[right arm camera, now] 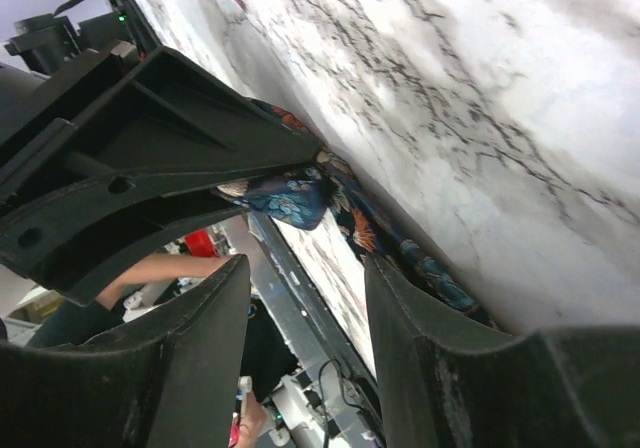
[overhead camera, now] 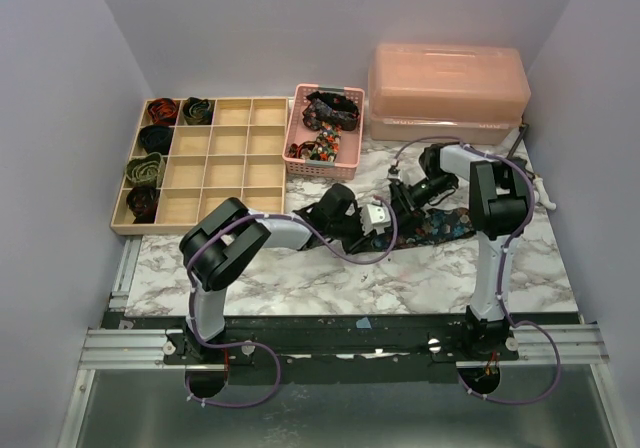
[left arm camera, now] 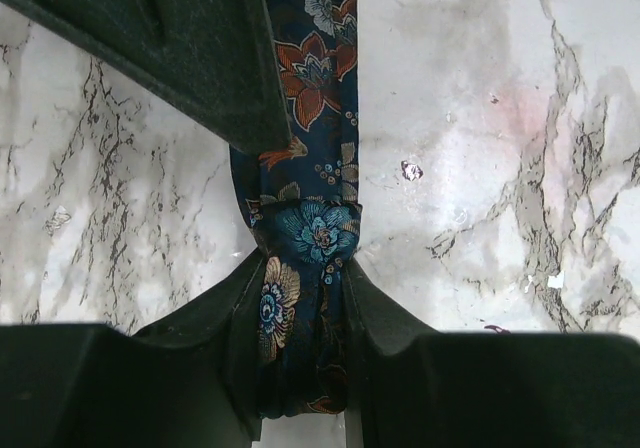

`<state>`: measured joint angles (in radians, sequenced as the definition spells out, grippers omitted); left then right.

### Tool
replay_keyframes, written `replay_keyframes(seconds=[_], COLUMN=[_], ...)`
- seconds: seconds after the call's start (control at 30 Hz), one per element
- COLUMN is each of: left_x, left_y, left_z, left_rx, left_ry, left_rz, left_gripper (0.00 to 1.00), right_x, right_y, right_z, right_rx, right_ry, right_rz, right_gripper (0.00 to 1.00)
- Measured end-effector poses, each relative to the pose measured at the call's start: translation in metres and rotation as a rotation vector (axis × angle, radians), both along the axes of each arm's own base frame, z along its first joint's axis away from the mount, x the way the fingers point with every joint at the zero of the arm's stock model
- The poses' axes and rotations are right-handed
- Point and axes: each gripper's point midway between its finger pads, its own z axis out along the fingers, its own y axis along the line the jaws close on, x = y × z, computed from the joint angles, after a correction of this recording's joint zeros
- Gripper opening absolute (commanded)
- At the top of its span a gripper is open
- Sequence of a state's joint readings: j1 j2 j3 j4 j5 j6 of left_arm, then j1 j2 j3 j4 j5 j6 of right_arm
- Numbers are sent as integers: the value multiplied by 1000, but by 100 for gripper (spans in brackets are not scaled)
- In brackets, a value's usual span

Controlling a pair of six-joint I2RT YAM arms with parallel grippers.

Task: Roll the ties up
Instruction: Roll the tie at the center of the board.

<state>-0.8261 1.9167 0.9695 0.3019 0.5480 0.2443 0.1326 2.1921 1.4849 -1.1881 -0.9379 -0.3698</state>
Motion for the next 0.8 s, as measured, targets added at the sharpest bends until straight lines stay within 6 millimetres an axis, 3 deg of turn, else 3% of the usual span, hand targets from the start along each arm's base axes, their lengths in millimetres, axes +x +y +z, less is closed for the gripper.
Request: replay_keyframes(seconds=[0.1,0.2,0.27,0.37,0.53,0.6,0.7,0.8], left_x=[1,2,3,2,3,2,3,3], left_y=[0,0,-1,0,0,0,0,2], left_z=[1,0,0,-2,-1,-2,-2,-1], left_rx=[26,51,64,82,93,95,93,54], left_ry=[9,18,24,33,37,39,37,30], left_rz=[9,19,21,21,25,24,23,15], left_gripper=[23,25,25,25,28,37,59,67], right_x=[-5,-15,-19,-22,-23,-25,-23,-21], right_y=[7,18,25,34,32,31,27,21], right_z=[2,1,1,-3,-22,-27,-30,-34], right_rx=[12,15,15,14,-22,-25,-34,-48], right_ry=[19,48,60,62,89,98,82,61], right_rz=[5,25,38,54,53,55,57,64], right_gripper=[66,67,57,31,1,1,1,1])
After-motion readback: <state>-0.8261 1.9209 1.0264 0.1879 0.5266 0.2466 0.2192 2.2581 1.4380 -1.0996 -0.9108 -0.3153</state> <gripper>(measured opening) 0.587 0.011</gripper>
